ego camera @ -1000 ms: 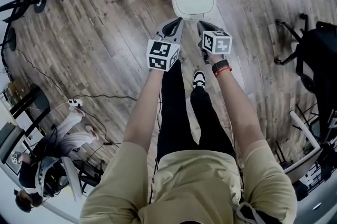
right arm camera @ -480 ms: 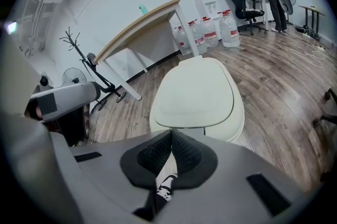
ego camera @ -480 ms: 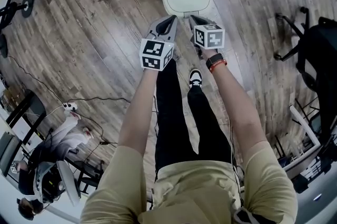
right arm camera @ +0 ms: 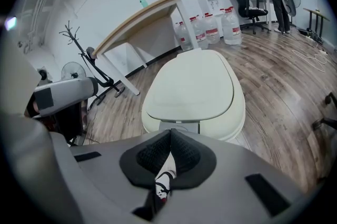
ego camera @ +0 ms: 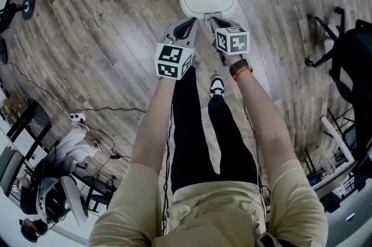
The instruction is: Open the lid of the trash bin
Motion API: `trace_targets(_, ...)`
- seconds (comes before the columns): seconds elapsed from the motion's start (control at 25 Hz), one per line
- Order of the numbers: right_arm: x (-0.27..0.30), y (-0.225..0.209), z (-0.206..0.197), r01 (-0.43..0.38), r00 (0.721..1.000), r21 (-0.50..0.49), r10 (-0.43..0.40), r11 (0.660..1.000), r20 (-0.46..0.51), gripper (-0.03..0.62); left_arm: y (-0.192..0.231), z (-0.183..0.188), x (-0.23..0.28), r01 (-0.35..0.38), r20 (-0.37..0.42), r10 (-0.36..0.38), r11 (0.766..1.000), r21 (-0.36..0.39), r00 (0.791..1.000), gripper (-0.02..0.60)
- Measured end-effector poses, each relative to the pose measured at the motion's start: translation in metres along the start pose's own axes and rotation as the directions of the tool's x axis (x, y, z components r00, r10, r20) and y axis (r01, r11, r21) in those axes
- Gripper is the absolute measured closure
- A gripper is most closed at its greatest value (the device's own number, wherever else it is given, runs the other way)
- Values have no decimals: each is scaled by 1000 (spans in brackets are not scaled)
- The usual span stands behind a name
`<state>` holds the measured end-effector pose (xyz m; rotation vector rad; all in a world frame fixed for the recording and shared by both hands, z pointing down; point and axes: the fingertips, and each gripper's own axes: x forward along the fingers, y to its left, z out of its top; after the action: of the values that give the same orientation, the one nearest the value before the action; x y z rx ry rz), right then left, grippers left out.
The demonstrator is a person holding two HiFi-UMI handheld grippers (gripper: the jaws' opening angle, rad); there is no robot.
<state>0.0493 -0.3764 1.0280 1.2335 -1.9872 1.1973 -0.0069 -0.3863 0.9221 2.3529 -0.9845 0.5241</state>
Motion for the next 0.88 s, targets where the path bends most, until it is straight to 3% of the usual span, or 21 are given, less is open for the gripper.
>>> trace_targets(0.48, 0, -4, -5, 8, 999, -1, -8, 1000, -42, 583, -1, -2, -1, -2, -10, 2, 1000, -2, 1000, 558)
trace_targets(0.88, 2, -5, -11, 20, 998, -98, -26, 995, -60, 583, -4, -6, -1, -6, -6, 6, 1000, -6, 1000, 558)
